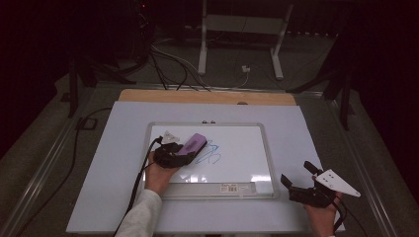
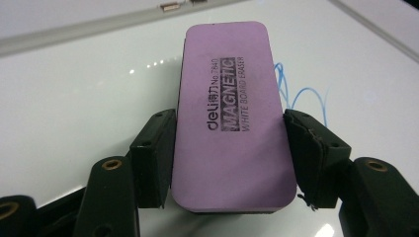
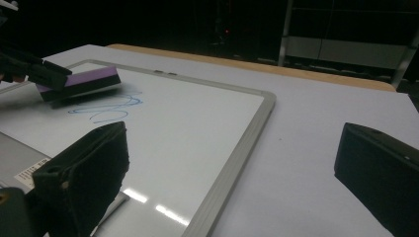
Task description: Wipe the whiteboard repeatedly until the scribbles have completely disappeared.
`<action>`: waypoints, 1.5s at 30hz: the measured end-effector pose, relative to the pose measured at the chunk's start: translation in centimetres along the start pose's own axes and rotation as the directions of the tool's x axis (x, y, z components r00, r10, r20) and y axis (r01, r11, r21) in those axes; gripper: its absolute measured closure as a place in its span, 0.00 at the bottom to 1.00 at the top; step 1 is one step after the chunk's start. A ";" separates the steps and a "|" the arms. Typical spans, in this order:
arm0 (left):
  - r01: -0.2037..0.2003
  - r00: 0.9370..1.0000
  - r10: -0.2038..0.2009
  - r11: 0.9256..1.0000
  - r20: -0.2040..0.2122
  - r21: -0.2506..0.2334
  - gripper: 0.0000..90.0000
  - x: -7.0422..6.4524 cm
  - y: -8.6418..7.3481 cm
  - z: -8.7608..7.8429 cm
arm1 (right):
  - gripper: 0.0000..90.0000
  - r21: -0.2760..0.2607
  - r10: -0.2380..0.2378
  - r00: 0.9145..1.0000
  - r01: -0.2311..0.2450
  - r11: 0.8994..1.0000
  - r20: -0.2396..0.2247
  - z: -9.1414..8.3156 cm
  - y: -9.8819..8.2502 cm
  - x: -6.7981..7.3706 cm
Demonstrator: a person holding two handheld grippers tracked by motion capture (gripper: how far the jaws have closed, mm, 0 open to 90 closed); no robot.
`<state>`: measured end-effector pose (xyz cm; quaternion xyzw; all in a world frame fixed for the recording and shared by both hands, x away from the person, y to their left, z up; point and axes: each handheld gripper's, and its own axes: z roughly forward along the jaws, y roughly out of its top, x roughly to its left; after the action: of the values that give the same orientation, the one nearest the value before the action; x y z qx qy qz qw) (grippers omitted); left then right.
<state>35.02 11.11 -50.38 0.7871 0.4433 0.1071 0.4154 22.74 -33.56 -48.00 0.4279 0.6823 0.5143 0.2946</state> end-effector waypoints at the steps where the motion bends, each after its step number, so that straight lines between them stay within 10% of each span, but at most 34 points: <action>1: 0.000 1.000 0.000 1.000 -0.002 0.005 0.46 0.0 0.0 0.1 | 0.01 0.001 0.000 1.000 0.000 1.000 0.000 0.0 0.0 0.0; 14: 0.007 0.999 -0.007 1.000 -0.037 -0.009 0.26 -0.3 0.7 0.5 | 0.01 0.004 -0.001 1.000 0.001 1.000 -0.003 0.1 0.0 0.0; 33: -0.040 0.997 0.043 0.998 -0.062 0.042 0.46 -1.0 1.5 2.0 | 0.01 0.006 -0.001 1.000 0.001 1.000 -0.007 0.2 0.0 0.0; 45: 0.029 0.986 -0.022 0.999 -0.166 0.039 0.46 1.4 1.9 1.5 | 0.01 0.006 0.000 1.000 0.000 1.000 -0.006 0.2 0.0 0.0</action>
<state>37.81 10.92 -50.18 0.7780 0.4885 0.1578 0.3622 22.86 -33.51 -48.08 0.4273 0.6846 0.5137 0.2913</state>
